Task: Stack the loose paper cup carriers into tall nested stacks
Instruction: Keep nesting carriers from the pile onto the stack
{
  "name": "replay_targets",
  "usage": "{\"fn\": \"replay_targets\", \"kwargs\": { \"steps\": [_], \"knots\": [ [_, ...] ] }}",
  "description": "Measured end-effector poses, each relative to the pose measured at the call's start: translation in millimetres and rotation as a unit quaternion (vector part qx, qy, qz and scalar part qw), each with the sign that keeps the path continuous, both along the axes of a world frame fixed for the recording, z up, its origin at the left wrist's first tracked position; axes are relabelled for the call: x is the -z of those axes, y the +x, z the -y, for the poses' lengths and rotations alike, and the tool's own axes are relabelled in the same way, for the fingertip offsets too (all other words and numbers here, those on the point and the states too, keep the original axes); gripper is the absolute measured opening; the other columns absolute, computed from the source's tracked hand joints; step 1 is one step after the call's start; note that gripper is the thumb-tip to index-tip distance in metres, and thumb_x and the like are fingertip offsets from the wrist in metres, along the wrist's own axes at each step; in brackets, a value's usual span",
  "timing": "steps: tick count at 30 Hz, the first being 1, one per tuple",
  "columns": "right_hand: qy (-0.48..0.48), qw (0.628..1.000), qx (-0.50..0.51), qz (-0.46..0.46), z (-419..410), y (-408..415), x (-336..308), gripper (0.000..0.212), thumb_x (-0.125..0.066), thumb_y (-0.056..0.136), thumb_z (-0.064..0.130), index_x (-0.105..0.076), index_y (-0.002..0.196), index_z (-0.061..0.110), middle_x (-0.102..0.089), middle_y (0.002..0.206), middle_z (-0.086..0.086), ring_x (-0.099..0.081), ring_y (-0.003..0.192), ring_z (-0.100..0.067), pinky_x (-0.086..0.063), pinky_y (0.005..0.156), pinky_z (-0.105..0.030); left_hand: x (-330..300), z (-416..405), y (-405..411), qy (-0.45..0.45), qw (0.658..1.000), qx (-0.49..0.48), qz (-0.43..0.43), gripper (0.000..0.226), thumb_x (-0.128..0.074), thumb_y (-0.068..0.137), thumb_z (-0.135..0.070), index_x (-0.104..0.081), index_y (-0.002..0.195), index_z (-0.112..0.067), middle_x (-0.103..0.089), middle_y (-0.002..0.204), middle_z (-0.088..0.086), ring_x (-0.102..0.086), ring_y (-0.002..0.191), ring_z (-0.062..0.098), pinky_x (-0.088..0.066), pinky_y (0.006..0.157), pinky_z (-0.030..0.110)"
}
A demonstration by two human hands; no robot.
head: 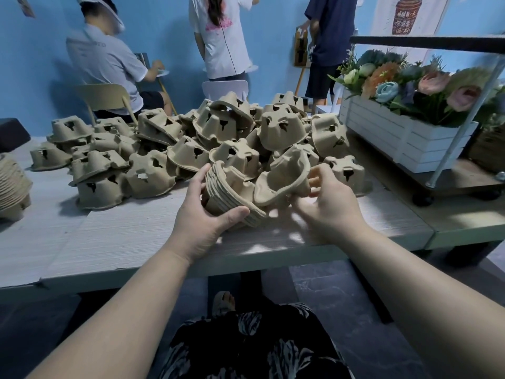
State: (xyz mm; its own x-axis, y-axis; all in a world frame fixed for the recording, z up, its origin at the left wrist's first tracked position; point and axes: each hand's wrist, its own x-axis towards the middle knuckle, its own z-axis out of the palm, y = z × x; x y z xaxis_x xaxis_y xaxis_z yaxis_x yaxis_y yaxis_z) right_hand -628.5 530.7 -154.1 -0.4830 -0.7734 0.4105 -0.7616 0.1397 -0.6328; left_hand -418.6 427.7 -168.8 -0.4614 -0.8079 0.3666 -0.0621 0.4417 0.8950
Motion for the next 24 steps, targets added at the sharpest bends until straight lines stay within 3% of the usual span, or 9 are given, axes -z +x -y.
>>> {"fn": "replay_targets", "kwargs": {
  "steps": [4, 6, 7, 9, 12, 17, 20, 24],
  "knots": [
    [-0.057, 0.996, 0.027, -0.064, -2, -3, -1, 0.066, -0.075, 0.07, 0.029, -0.043, 0.127, 0.026, -0.047, 0.117, 0.0, -0.054, 0.094, -0.019, -0.044, 0.069, -0.032, 0, 0, 0, 0.002, 1.0, 0.002, -0.002, 0.11, -0.091, 0.057, -0.05, -0.03, 0.147, -0.03, -0.045, 0.125, -0.03, -0.045, 0.106, -0.029, -0.035, 0.086, -0.004],
    [-0.067, 0.992, 0.008, -0.108, -3, -2, -3, 0.08, -0.075, 0.067, 0.019, -0.039, 0.139, 0.028, -0.042, 0.129, -0.003, -0.05, 0.094, -0.018, -0.045, 0.067, -0.032, 0, 0, 0, 0.007, 1.0, 0.001, -0.001, 0.111, -0.085, 0.051, -0.057, -0.031, 0.145, -0.035, -0.045, 0.126, -0.03, -0.046, 0.109, -0.027, -0.036, 0.087, -0.003],
    [-0.077, 0.988, -0.006, -0.132, -3, -2, -4, 0.076, -0.075, 0.067, 0.016, -0.045, 0.135, 0.029, -0.043, 0.131, -0.004, -0.052, 0.094, -0.018, -0.047, 0.067, -0.032, -1, 0, 0, 0.01, 1.0, 0.0, 0.0, 0.112, -0.082, 0.047, -0.059, -0.031, 0.144, -0.037, -0.045, 0.127, -0.03, -0.045, 0.109, -0.026, -0.036, 0.087, -0.003],
    [-0.12, 0.977, -0.019, -0.178, -1, -2, -1, 0.045, -0.074, 0.068, 0.011, -0.064, 0.111, 0.023, -0.053, 0.122, -0.005, -0.056, 0.094, -0.019, -0.049, 0.065, -0.03, -1, 0, 0, 0.01, 1.0, -0.001, -0.002, 0.113, -0.081, 0.045, -0.059, -0.03, 0.144, -0.037, -0.045, 0.127, -0.03, -0.045, 0.109, -0.027, -0.036, 0.088, -0.003],
    [-0.181, 0.96, 0.01, -0.214, 2, -3, 3, 0.009, -0.074, 0.076, 0.015, -0.073, 0.086, 0.015, -0.064, 0.103, -0.005, -0.063, 0.081, -0.024, -0.051, 0.057, -0.031, 0, 0, 0, 0.009, 1.0, -0.002, -0.003, 0.113, -0.084, 0.047, -0.055, -0.03, 0.144, -0.036, -0.046, 0.127, -0.029, -0.044, 0.108, -0.028, -0.035, 0.088, -0.003],
    [-0.259, 0.951, 0.054, -0.161, 5, -1, -2, 0.01, -0.067, 0.082, 0.017, -0.075, 0.089, 0.015, -0.057, 0.087, -0.002, -0.05, 0.07, -0.009, -0.042, 0.057, -0.024, -1, 0, 1, 0.015, 1.0, -0.006, 0.003, 0.112, -0.083, 0.046, -0.058, -0.031, 0.144, -0.039, -0.046, 0.129, -0.028, -0.044, 0.113, -0.024, -0.036, 0.092, -0.001],
    [-0.279, 0.953, 0.033, -0.117, 9, 6, -4, 0.011, -0.064, 0.085, 0.015, -0.074, 0.089, 0.011, -0.052, 0.082, 0.001, -0.048, 0.066, -0.01, -0.044, 0.06, -0.028, -1, 0, 0, 0.012, 1.0, -0.007, 0.003, 0.111, -0.084, 0.047, -0.054, -0.031, 0.143, -0.038, -0.046, 0.127, -0.028, -0.045, 0.109, -0.027, -0.035, 0.09, -0.003],
    [-0.256, 0.958, -0.012, -0.128, 15, 17, 4, 0.011, -0.064, 0.085, 0.018, -0.071, 0.084, 0.01, -0.061, 0.079, -0.003, -0.053, 0.065, -0.012, -0.047, 0.061, -0.029, 0, 0, 0, 0.009, 1.0, -0.011, 0.003, 0.11, -0.086, 0.051, -0.046, -0.032, 0.145, -0.034, -0.047, 0.128, -0.027, -0.045, 0.111, -0.025, -0.034, 0.091, -0.003]
  ]
}}
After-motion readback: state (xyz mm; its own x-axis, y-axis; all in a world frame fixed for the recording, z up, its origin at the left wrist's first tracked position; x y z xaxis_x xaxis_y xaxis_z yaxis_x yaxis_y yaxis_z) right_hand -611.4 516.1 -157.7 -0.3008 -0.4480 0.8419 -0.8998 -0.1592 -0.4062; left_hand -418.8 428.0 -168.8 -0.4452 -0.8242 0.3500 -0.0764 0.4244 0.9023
